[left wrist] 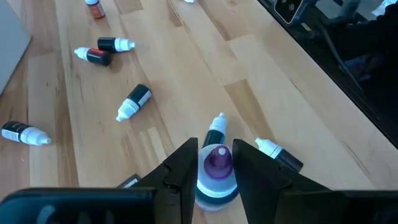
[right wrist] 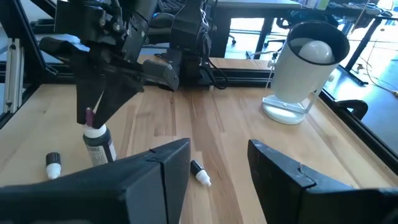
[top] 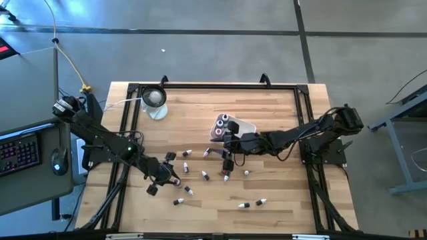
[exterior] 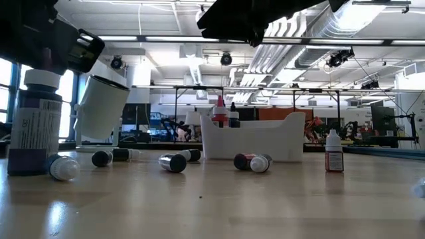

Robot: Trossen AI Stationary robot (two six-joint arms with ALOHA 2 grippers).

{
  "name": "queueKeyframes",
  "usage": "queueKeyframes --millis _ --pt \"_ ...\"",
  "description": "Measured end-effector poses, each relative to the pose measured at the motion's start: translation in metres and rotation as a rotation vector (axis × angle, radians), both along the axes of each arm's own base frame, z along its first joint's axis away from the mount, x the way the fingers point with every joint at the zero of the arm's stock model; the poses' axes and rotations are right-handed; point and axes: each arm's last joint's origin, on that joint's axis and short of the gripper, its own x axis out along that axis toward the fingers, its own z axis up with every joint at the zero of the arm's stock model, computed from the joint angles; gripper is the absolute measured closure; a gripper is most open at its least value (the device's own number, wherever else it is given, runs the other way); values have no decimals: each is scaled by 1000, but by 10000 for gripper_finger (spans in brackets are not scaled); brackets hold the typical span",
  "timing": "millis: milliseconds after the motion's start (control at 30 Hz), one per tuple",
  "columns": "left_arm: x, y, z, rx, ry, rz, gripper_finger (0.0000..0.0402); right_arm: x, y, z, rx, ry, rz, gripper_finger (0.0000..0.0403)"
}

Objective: Pick & Place food coloring
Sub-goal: Put the big violet food coloring bottle into the white bin

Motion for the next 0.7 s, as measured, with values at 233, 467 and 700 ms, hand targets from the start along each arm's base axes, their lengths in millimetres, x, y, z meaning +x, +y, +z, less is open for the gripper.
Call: queueKeyframes --millis 233,467,700 --pt "1 1 0 39 -25 16 361 0 0 0 0 0 0 249" --pt "12 7 20 136 -266 356 369 -10 0 11 -9 10 -15 249" --pt "47 52 65 -61 -466 597 374 -62 -2 41 -9 145 -140 249"
